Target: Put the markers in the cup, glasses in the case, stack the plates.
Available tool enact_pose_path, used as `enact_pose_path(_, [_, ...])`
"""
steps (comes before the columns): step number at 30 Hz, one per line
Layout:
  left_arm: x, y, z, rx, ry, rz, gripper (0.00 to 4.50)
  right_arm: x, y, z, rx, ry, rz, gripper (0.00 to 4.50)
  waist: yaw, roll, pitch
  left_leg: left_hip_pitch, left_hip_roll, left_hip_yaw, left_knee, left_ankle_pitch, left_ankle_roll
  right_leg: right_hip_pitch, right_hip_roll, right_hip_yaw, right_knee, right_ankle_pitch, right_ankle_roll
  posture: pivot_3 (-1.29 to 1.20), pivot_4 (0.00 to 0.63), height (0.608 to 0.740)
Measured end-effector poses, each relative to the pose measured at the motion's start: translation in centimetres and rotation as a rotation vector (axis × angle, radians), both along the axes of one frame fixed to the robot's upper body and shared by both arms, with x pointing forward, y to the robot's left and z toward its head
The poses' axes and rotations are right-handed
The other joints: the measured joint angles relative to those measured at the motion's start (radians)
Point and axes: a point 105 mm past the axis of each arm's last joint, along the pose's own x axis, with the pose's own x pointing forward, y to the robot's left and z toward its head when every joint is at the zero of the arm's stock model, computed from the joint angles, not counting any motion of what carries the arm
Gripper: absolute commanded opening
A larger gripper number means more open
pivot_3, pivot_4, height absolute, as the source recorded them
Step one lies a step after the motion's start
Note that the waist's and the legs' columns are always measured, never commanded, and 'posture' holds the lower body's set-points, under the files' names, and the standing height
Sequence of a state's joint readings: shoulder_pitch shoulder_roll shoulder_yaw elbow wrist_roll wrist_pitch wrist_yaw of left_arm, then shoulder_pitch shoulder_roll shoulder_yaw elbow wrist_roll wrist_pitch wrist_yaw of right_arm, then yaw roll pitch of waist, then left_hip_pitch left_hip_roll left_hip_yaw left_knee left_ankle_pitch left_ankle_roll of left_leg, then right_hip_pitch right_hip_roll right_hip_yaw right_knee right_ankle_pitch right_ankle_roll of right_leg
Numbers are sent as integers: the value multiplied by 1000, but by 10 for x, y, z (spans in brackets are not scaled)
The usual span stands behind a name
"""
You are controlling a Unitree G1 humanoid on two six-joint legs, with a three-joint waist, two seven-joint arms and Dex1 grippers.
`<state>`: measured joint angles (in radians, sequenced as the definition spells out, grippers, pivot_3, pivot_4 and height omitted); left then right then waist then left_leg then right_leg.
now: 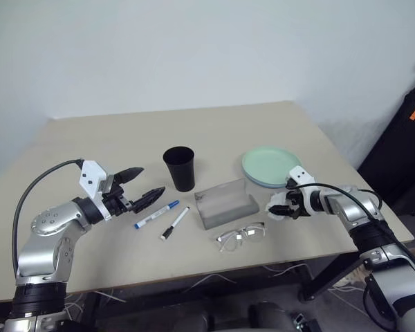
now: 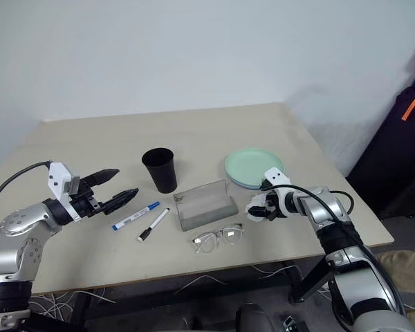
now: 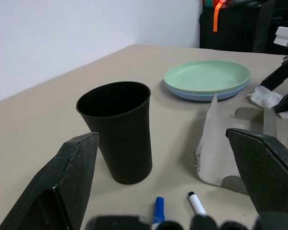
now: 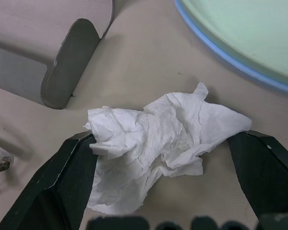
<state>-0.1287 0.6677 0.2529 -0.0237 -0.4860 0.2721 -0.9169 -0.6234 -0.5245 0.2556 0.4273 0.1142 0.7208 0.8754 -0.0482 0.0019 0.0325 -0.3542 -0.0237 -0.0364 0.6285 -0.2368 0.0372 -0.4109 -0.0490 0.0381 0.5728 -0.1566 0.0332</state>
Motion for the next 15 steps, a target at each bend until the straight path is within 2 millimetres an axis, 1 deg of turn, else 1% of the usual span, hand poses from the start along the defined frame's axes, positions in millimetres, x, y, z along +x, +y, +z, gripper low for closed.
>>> enact_pose_path(7, [0,0,0,0,0,1,4500,1,0,-1,4,-7,3,4455,0,0,0,2,0,1,0,0,0,1,0,0,0,0,0,0,0,727])
enact_pose_path(8, [0,0,0,0,0,1,4500,1,0,-1,5,-8,3,4080,0,0,0,2,0,1,0,0,0,1,0,0,0,0,0,0,0,727])
enact_pose_path(9, [0,0,0,1,0,2,4500,2,0,-1,4,-9,3,3849,0,0,0,2,0,1,0,0,0,1,0,0,0,0,0,0,0,727])
enact_pose_path(11, [-1,0,-1,2,1,4,4500,3,-1,-1,-2,-11,2,3198,0,0,0,2,0,1,0,0,0,1,0,0,0,0,0,0,0,727])
enact_pose_path(15, [-1,0,-1,2,1,9,4500,4,4,-1,3,-15,13,1746,0,0,0,2,0,0,-1,1,2,0,0,0,1,0,0,0,0,727])
